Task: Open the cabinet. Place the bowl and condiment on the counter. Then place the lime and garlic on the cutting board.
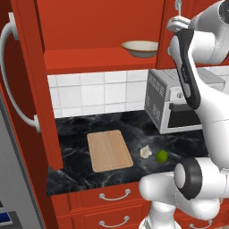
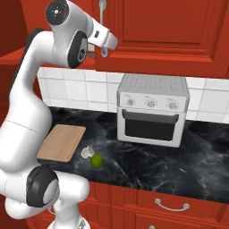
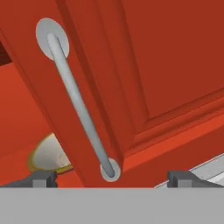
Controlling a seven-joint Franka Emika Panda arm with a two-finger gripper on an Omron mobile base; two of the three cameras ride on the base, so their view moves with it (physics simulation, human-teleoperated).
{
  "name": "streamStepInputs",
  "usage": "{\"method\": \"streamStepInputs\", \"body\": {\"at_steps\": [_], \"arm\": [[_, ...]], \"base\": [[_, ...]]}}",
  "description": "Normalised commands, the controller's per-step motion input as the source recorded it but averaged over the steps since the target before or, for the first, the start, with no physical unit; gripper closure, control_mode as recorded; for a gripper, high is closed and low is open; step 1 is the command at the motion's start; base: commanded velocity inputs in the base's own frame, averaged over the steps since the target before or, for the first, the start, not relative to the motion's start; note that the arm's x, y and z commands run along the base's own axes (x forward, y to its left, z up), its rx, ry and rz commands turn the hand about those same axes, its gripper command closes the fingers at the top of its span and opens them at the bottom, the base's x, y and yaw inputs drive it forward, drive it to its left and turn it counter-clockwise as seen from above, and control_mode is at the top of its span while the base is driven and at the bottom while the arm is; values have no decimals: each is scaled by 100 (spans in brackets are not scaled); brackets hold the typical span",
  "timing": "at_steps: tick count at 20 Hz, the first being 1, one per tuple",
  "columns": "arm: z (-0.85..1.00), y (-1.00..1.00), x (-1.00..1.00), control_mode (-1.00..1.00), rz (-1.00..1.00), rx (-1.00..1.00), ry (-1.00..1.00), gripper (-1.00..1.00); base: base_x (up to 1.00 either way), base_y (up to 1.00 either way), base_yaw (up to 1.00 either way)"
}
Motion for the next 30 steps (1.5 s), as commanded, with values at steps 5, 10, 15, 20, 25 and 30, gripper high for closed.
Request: {"method": "streamStepInputs", "body": {"at_steps": [5, 10, 15, 20, 25, 30], "arm": [[0, -2, 42, -100, 8, 0, -8, -100], [0, 0, 45, -100, 9, 0, -6, -100], [0, -3, 44, -100, 8, 0, -3, -100], [0, -4, 42, -100, 7, 0, -3, -100], [-1, -1, 40, -100, 6, 0, -2, -100], [-4, 0, 29, -100, 2, -1, 0, 100]], "base": [[0, 0, 0], [0, 0, 0], [0, 0, 0], [0, 0, 0], [0, 0, 0], [0, 0, 0]]}}
